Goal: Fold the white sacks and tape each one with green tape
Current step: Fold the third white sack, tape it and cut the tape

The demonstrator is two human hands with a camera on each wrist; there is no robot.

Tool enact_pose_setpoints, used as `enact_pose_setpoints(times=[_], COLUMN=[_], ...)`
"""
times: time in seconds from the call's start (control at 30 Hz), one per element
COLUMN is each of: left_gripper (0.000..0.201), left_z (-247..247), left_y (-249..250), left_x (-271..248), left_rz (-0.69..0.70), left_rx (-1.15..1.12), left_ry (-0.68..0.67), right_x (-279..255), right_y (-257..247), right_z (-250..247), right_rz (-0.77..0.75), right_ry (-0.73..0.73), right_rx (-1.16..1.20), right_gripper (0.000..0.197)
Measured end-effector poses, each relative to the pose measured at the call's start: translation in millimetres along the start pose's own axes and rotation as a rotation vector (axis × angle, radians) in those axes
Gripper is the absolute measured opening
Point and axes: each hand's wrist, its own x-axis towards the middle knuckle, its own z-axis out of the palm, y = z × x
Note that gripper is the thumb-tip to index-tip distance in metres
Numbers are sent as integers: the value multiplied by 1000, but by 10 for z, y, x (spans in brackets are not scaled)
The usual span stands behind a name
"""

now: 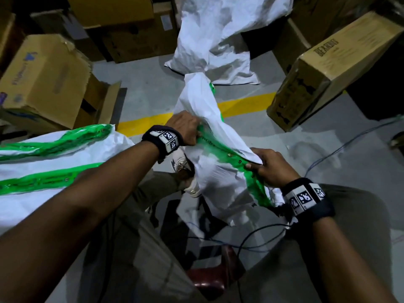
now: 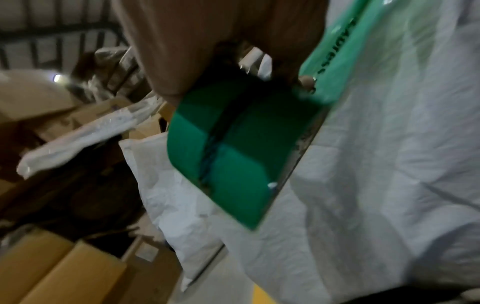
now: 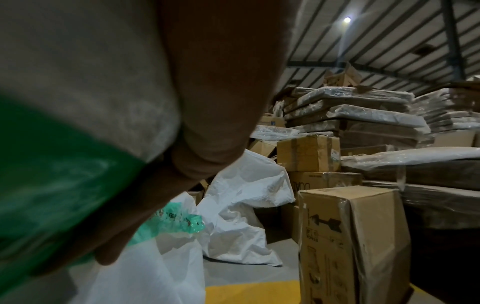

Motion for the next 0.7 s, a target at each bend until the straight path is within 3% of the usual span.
enact_pose_setpoints(times=[0.13, 0.4, 0.5, 0.57, 0.7], left_gripper=[56, 73, 71, 52, 39], left_z=[-28, -52, -249, -375, -560], left_y=[-144, -11, 129, 175, 214], left_x=[183, 408, 507, 557, 552], left_rz=[-43, 194, 332, 368, 443], left_rx=[138, 187, 339, 382, 446], left_ry=[58, 155, -73, -180, -249], right_x=[-16, -30, 6, 17, -54], right_y=[-1, 13, -48, -70, -147], right_z=[-10, -122, -75, -104, -281], right_rz=[-39, 17, -14, -9, 125], right_ry=[8, 16, -1, -13, -147], right_rx=[2, -39, -104, -181, -370], right_gripper=[32, 30, 38, 45, 90])
